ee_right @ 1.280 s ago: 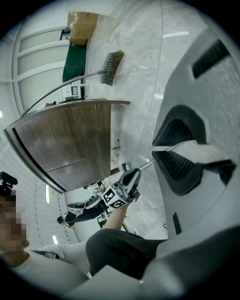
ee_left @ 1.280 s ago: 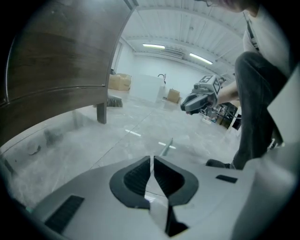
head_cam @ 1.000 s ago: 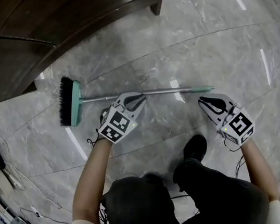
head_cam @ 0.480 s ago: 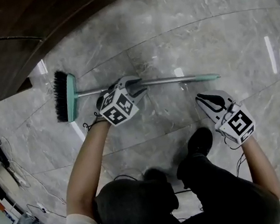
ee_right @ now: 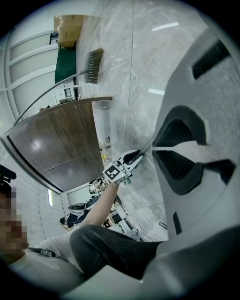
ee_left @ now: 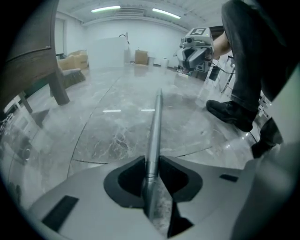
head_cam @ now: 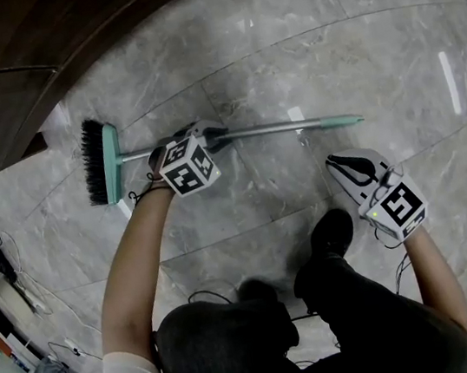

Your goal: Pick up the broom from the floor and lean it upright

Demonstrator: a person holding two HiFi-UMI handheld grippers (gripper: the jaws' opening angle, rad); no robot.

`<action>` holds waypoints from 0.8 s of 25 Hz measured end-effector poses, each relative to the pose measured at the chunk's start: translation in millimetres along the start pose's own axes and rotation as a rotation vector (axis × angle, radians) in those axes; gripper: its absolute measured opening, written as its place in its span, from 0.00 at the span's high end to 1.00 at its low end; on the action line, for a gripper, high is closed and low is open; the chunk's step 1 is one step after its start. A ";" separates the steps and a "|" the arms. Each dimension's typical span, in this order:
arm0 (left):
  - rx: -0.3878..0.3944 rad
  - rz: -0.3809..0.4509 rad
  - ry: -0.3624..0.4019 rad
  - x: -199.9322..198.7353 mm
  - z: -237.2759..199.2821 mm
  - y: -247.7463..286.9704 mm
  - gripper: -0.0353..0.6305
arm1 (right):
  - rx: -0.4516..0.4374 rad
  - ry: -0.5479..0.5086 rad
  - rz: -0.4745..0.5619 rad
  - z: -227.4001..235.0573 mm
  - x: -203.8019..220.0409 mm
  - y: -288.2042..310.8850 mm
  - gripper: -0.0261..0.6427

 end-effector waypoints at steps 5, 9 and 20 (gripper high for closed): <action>0.014 -0.015 0.005 -2.0 2.4 -2.8 0.82 | -0.012 -0.012 0.044 -5.7 -14.5 0.5 0.93; 0.019 -0.001 0.021 -11.8 5.9 -13.0 0.83 | -0.022 -0.020 0.047 -8.0 -27.0 -3.0 0.93; -0.066 0.149 -0.094 -49.8 -13.0 -79.1 0.83 | -0.009 -0.068 0.104 -8.8 -66.6 -14.7 0.96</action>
Point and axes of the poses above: the fingertips, and each gripper's own axes: y forward along the fingers, z to its right, x out of its underside, the point moved 3 cm from there along -y, backward along the fingers, and after that the axes turned 6 degrees about x, right-handed, at the moved point
